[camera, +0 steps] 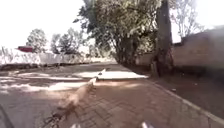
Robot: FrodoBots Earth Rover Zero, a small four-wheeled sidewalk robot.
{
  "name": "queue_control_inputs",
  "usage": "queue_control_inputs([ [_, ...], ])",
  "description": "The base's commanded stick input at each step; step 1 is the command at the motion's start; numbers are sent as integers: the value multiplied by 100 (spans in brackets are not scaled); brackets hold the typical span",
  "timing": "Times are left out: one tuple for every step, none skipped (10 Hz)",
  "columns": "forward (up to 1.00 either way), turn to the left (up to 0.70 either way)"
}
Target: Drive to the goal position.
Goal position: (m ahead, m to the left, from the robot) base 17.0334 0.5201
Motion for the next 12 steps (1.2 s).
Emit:
queue_control_inputs([
  [70, 0],
  [70, 0],
  [70, 0],
  [70, 0],
  [70, 0],
  [70, -17],
  [70, -35],
  [70, -35],
  [70, -33],
  [70, -17],
  [70, -2],
  [70, 0],
])
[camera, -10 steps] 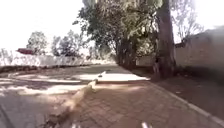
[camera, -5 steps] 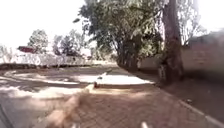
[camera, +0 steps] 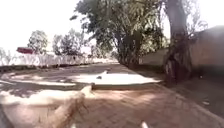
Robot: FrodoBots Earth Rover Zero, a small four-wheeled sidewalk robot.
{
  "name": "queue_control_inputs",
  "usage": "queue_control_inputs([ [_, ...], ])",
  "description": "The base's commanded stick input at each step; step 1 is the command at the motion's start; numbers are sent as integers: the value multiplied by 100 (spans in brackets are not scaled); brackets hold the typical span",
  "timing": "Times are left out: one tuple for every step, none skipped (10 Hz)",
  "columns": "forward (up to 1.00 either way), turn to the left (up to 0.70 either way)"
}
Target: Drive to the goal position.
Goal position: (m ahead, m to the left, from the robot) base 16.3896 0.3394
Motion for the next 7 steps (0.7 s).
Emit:
queue_control_inputs([
  [70, 0],
  [70, 0],
  [70, 0],
  [70, 0],
  [70, 0],
  [70, 0],
  [70, 0],
])
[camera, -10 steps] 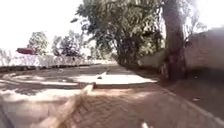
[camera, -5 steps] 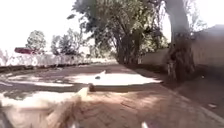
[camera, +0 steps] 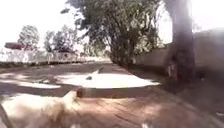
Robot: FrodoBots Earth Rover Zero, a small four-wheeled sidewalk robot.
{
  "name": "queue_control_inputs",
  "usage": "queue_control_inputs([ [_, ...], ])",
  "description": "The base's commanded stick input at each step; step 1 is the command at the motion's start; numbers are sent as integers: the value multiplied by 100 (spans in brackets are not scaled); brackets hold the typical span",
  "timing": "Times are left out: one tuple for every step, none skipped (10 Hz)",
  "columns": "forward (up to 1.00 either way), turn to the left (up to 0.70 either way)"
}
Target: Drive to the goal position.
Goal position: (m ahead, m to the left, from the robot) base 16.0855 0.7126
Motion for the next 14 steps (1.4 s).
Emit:
queue_control_inputs([
  [70, 0],
  [70, 0],
  [70, 0],
  [70, 0],
  [70, 0],
  [70, 0],
  [70, -2],
  [70, -20],
  [70, -32],
  [70, -35],
  [70, -35],
  [70, -35],
  [70, -7],
  [70, 0],
])
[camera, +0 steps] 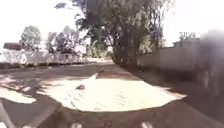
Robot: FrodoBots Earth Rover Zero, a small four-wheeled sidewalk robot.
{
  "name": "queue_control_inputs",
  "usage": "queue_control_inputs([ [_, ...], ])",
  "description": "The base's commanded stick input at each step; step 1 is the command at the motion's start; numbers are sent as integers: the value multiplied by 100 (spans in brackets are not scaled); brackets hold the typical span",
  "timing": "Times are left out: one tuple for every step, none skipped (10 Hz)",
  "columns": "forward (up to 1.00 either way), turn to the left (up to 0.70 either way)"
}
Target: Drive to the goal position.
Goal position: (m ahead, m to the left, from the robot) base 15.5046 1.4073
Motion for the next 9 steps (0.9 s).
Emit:
queue_control_inputs([
  [70, 0],
  [70, 0],
  [70, 0],
  [70, 0],
  [70, 0],
  [63, 0],
  [48, 0],
  [14, 0],
  [0, 0],
])
